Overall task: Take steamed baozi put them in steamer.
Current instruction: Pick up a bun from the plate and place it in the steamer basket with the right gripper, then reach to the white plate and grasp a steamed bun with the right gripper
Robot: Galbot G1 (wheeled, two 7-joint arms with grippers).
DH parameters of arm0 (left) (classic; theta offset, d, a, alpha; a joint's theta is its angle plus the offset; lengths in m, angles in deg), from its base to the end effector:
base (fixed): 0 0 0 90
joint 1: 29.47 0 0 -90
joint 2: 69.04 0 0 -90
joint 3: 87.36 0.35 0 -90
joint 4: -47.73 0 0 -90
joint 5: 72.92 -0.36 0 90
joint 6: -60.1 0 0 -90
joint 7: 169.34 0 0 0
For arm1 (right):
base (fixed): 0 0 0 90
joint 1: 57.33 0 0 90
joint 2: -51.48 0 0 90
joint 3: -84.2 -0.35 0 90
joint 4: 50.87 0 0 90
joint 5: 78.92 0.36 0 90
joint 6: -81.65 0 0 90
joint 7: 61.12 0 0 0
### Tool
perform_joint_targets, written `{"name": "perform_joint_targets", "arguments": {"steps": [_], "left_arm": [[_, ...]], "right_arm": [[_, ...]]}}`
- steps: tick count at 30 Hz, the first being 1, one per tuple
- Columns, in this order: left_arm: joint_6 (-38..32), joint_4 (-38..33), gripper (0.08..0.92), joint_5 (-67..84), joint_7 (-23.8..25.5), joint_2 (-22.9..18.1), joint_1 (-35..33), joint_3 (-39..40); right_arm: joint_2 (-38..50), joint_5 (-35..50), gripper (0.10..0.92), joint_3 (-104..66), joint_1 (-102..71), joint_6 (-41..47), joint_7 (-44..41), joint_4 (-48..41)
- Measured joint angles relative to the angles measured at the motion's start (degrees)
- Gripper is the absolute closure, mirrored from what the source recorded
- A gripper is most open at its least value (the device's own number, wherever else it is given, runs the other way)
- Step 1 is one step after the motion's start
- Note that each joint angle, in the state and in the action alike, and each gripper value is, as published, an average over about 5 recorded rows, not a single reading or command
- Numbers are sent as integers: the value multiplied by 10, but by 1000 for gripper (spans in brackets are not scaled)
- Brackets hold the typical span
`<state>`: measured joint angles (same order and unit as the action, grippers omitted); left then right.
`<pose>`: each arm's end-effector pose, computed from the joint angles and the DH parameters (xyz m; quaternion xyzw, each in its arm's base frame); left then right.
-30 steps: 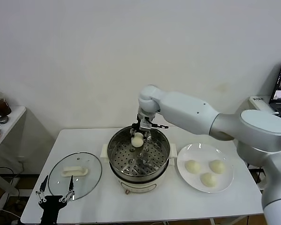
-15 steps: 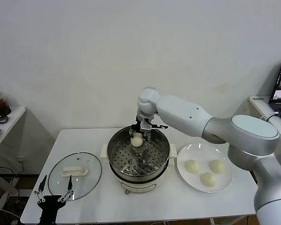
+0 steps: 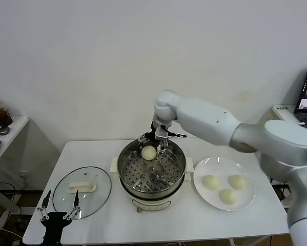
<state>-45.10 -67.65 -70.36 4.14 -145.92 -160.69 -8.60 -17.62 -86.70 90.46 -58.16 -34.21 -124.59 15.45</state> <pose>0.1239 0.1062 -0.3427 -0.0612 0.9898 0.1277 0.0138 0.5784 0.1297 -0.0443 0.6400 -0.1975 0.7425 0.0075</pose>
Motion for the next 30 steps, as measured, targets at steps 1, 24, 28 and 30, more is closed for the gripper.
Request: {"name": "perform_joint_targets", "arguments": {"steps": [1,24,28,30], "left_arm": [[0,0,177,1,0,1,1,0],[0,-1,177,6,4,12,11,2],[0,-3,177,5,5,11,7,-3],[-1,-4,177,5,5,11,5,-6]], "right_arm": [[15,14,203,5,8,25,-5,14],[325,82,203,-32,-95,408,-44,181],[331,64,203,-68,-148,410,-36,167],[328,56,203,-83,-171,410,-32,158]]}}
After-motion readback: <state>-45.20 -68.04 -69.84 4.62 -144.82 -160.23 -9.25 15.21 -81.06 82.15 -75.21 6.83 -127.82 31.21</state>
